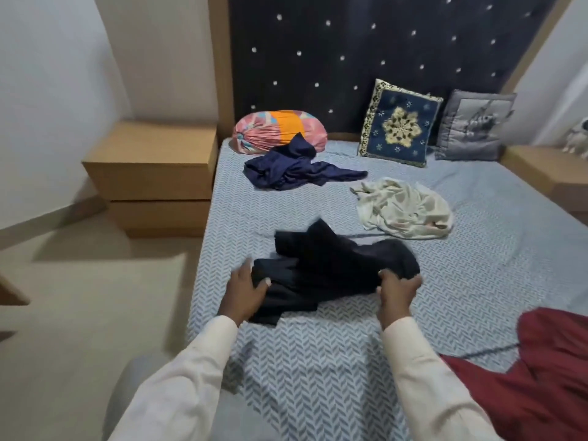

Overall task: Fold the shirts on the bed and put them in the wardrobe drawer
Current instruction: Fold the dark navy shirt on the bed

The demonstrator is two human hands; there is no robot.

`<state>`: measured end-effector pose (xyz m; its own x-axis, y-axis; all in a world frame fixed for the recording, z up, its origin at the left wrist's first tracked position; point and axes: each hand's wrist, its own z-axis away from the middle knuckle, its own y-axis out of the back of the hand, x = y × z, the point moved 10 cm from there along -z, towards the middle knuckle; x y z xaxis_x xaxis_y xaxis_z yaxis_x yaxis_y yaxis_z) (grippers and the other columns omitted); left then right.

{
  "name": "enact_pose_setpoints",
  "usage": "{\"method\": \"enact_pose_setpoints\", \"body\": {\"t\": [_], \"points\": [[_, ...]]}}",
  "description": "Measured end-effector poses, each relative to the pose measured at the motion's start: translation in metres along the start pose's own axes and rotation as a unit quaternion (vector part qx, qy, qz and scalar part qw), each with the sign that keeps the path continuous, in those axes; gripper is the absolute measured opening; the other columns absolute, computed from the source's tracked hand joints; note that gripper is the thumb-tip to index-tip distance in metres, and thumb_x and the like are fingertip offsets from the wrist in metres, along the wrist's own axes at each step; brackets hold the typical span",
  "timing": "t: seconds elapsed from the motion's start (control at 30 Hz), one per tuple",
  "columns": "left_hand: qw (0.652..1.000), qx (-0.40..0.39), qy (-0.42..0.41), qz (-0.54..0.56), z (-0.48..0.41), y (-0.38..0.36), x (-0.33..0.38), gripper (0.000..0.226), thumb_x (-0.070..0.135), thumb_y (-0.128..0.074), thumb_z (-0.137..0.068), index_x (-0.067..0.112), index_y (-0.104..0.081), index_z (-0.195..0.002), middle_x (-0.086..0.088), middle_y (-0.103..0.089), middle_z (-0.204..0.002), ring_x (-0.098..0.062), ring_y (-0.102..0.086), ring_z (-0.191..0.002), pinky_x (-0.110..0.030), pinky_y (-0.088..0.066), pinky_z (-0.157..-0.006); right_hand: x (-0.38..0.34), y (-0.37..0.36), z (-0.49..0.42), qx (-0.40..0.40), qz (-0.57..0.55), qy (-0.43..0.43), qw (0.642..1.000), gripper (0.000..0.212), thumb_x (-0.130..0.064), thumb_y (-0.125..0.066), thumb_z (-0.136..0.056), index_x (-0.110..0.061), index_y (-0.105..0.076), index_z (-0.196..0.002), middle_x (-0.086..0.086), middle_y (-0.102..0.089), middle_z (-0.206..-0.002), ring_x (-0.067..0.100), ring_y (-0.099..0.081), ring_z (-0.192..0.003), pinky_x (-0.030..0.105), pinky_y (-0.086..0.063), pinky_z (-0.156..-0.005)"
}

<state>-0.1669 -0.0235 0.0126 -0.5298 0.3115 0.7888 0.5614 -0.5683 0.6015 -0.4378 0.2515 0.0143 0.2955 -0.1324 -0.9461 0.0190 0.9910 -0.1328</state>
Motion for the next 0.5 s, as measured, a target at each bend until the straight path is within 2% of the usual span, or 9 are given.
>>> {"method": "enact_pose_setpoints", "body": {"t": [0.07, 0.1, 0.13, 0.2, 0.3, 0.37, 0.43, 0.47, 0.5], "points": [[0.988, -0.134, 0.014, -0.072, 0.008, -0.048, -0.025, 0.094, 0.062, -0.056, -0.083, 0.029, -0.007, -0.156, -0.008, -0.019, -0.159, -0.029, -0.028, -0.143, -0.043, -0.035, -0.111, 0.028, -0.001, 0.001, -0.053, 0.063, -0.008, 0.997, 0.069, -0.001, -0.066, -0.075, -0.019, -0.035, -0.134, 0.022, -0.054, -0.132, 0.024, -0.059, -0.102, 0.039, -0.047, -0.088], [0.975, -0.177, 0.012, -0.134, 0.012, -0.063, -0.035, 0.094, 0.059, -0.056, -0.085, 0.029, -0.003, -0.156, -0.008, -0.017, -0.160, -0.030, -0.028, -0.143, -0.043, -0.036, -0.110, 0.039, -0.007, 0.005, -0.081, 0.111, -0.020, 0.990, 0.065, -0.001, -0.067, -0.079, -0.019, -0.037, -0.134, 0.020, -0.054, -0.133, 0.025, -0.058, -0.105, 0.039, -0.047, -0.089], [0.962, -0.185, 0.004, -0.198, 0.015, -0.073, -0.041, 0.091, 0.055, -0.056, -0.088, 0.029, 0.000, -0.156, -0.008, -0.016, -0.160, -0.031, -0.028, -0.142, -0.043, -0.037, -0.109, 0.049, -0.013, 0.007, -0.110, 0.164, -0.026, 0.980, 0.067, -0.007, -0.069, -0.082, -0.018, -0.036, -0.139, 0.017, -0.050, -0.138, 0.027, -0.056, -0.113, 0.041, -0.046, -0.095], [0.951, -0.131, -0.008, -0.278, 0.015, -0.072, -0.039, 0.088, 0.047, -0.054, -0.093, 0.029, 0.005, -0.155, -0.010, -0.020, -0.157, -0.033, -0.031, -0.137, -0.044, -0.040, -0.104, 0.055, -0.028, 0.009, -0.153, 0.291, 0.015, 0.944, 0.078, -0.018, -0.074, -0.083, -0.014, -0.032, -0.148, 0.014, -0.038, -0.148, 0.030, -0.047, -0.128, 0.041, -0.042, -0.106], [0.980, -0.068, 0.021, -0.188, 0.008, -0.057, -0.039, 0.094, 0.038, -0.056, -0.093, 0.035, 0.018, -0.152, -0.015, -0.041, -0.139, -0.033, -0.050, -0.117, -0.039, -0.048, -0.082, 0.043, -0.057, 0.007, -0.188, 0.401, 0.111, 0.890, 0.085, -0.017, -0.073, -0.084, -0.011, -0.025, -0.153, 0.016, -0.025, -0.154, 0.031, -0.039, -0.137, 0.035, -0.035, -0.109], [0.988, -0.066, 0.030, -0.138, 0.000, -0.053, -0.043, 0.099, 0.039, -0.057, -0.092, 0.043, 0.026, -0.146, -0.014, -0.053, -0.125, -0.032, -0.061, -0.099, -0.033, -0.045, -0.069, 0.037, -0.074, 0.001, -0.207, 0.443, 0.123, 0.863, 0.088, -0.018, -0.070, -0.086, -0.012, -0.017, -0.155, 0.015, -0.020, -0.157, 0.030, -0.033, -0.141, 0.035, -0.032, -0.110], [0.984, -0.087, 0.032, -0.152, -0.006, -0.051, -0.043, 0.090, 0.036, -0.056, -0.093, 0.042, 0.012, -0.152, -0.012, -0.060, -0.119, -0.030, -0.063, -0.096, -0.032, -0.047, -0.070, 0.034, -0.087, -0.012, -0.215, 0.453, 0.101, 0.859, 0.094, -0.023, -0.070, -0.086, -0.018, -0.009, -0.157, 0.015, -0.020, -0.158, 0.033, -0.038, -0.139, 0.040, -0.038, -0.110], [0.980, -0.099, 0.033, -0.172, -0.008, -0.051, -0.040, 0.077, 0.033, -0.055, -0.094, 0.036, -0.008, -0.154, -0.011, -0.062, -0.118, -0.029, -0.062, -0.099, -0.032, -0.048, -0.074, 0.041, -0.090, -0.027, -0.213, 0.452, 0.083, 0.862, 0.100, -0.027, -0.071, -0.083, -0.025, -0.004, -0.156, 0.014, -0.020, -0.158, 0.036, -0.045, -0.133, 0.046, -0.044, -0.105], [0.977, -0.100, 0.033, -0.187, -0.010, -0.049, -0.038, 0.057, 0.030, -0.054, -0.094, 0.030, -0.032, -0.147, -0.010, -0.063, -0.116, -0.028, -0.061, -0.100, -0.033, -0.049, -0.077, 0.050, -0.090, -0.043, -0.211, 0.454, 0.057, 0.864, 0.105, -0.029, -0.071, -0.080, -0.032, 0.002, -0.154, 0.013, -0.022, -0.156, 0.037, -0.053, -0.125, 0.051, -0.050, -0.098]]}}
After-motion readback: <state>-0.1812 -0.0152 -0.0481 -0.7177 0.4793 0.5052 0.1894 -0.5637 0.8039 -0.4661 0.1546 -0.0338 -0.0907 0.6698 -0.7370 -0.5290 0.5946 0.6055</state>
